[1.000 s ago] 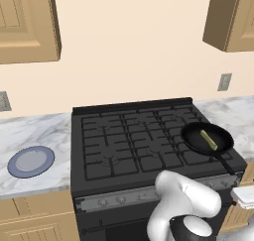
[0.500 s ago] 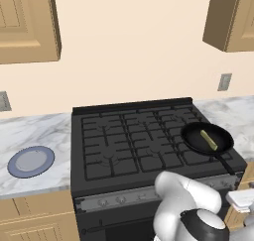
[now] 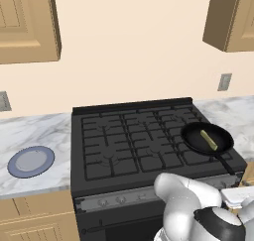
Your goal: Pick up the butter stick and place it in the pan. Then turn on the burner for the pan.
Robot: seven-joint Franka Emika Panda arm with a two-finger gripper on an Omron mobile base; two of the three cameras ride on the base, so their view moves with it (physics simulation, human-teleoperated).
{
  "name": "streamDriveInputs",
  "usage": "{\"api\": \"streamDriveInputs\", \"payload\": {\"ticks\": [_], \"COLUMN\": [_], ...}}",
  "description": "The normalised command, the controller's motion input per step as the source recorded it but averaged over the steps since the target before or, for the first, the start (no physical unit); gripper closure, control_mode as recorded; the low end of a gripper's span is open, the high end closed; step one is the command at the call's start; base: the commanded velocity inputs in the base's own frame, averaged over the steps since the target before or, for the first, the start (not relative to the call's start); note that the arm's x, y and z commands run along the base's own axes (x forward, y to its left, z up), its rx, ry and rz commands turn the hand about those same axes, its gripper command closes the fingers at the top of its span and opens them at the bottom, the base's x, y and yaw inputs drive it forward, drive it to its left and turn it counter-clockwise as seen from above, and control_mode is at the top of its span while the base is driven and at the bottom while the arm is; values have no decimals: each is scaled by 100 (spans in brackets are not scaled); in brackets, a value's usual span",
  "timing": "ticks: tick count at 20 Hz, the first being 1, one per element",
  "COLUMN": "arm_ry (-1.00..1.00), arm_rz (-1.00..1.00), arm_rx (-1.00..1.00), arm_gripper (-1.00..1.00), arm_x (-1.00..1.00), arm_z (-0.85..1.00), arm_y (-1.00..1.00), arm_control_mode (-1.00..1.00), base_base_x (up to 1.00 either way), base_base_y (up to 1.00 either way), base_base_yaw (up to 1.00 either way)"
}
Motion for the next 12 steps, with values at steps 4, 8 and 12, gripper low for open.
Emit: {"api": "streamDriveInputs", "payload": {"ticks": [4, 8, 12], "arm_ry": [0, -1, -4], "arm_rz": [0, 0, 0], "arm_rx": [0, 0, 0], "arm_gripper": [-100, -100, -100], "arm_x": [12, 5, 3], "arm_z": [-31, -26, -24], "arm_y": [-15, -21, -18], "arm_control_mode": [-100, -100, -100], "base_base_x": [0, 0, 0], "base_base_y": [0, 0, 0], "base_base_yaw": [0, 0, 0]}}
